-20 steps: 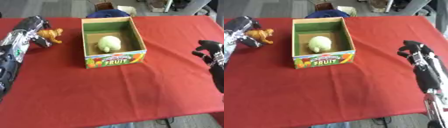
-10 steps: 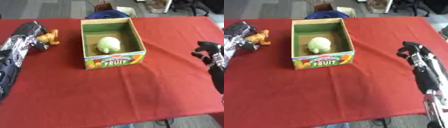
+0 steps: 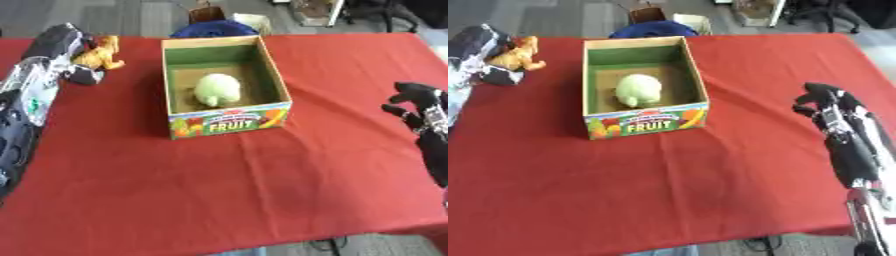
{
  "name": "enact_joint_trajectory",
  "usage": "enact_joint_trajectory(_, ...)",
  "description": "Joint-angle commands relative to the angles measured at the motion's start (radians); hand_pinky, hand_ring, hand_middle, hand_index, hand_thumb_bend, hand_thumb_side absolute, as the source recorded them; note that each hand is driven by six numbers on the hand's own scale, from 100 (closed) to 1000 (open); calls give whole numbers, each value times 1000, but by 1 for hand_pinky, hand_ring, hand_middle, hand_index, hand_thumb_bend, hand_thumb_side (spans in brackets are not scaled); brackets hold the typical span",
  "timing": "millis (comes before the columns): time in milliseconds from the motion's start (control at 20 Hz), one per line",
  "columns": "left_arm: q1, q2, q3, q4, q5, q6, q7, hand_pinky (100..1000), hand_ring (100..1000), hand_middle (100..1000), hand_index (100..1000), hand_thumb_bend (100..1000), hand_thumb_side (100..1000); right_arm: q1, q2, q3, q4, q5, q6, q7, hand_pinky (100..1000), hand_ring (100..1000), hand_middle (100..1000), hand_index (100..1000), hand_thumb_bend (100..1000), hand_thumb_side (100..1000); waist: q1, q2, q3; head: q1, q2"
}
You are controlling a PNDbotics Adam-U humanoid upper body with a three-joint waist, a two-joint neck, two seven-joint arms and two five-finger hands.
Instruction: Pick up objects on the table and place them in the box.
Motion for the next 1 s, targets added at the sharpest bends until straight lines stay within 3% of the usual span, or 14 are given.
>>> enact_joint_trajectory(50,-51,13,-28,-96,54,-15,-33,534,324,258,456,226,108,-10,-18,-6,-7,6,-2,1,819,1000,593,754,100,542,0,-20,0,-2,-1)
enact_joint_trajectory(250,-95,-35,-64,-130,89,-21,-64,536,332,265,461,227,102,-11,-18,-1,-8,3,-1,6,819,1000,594,754,100,543,-1,-22,-7,10,-2)
enact_joint_trajectory(550,-143,-126,-95,-86,58,-41,-57,541,350,280,482,238,100,-16,-15,6,-8,-1,1,14,819,1000,594,754,100,544,-2,-20,-24,25,-8)
enact_joint_trajectory(1000,-164,-226,-91,8,-47,-63,70,558,412,348,537,263,100,-42,-1,23,-8,-9,8,32,819,1000,594,754,100,548,-1,-3,-61,49,-27)
